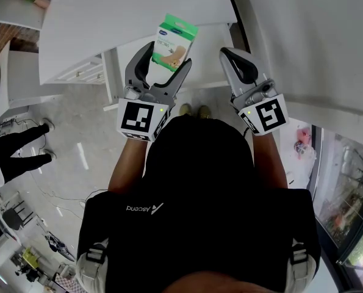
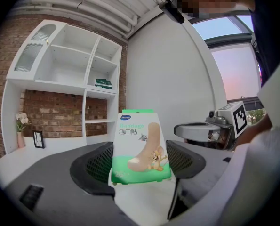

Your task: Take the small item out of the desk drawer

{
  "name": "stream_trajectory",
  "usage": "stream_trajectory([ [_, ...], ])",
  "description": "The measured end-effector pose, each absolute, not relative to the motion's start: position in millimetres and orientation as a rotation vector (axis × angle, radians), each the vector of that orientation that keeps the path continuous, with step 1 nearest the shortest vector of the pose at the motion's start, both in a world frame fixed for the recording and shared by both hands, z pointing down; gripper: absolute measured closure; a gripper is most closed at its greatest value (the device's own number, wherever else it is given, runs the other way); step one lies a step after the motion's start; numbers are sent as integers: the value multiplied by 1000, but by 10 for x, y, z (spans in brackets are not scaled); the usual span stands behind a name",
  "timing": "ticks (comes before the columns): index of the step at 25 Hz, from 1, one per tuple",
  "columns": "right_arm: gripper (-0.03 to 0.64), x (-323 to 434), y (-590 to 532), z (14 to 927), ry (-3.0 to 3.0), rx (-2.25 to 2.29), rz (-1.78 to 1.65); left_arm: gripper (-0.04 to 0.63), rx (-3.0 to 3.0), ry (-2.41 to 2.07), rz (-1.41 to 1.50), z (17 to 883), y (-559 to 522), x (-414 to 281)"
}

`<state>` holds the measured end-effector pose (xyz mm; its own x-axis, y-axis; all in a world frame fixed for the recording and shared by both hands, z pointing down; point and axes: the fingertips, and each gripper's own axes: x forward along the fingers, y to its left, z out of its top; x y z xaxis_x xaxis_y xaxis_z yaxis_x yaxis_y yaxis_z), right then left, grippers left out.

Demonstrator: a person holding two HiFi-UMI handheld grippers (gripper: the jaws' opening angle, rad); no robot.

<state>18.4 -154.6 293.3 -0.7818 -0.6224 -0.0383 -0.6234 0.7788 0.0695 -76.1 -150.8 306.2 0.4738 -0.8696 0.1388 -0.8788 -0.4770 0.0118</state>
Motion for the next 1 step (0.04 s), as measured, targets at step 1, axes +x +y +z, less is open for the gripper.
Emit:
stream_trajectory([
  [1,615,184,-1546,2930,2950,-1032,123,252,2626,-1562,175,3060,-1507,-761],
])
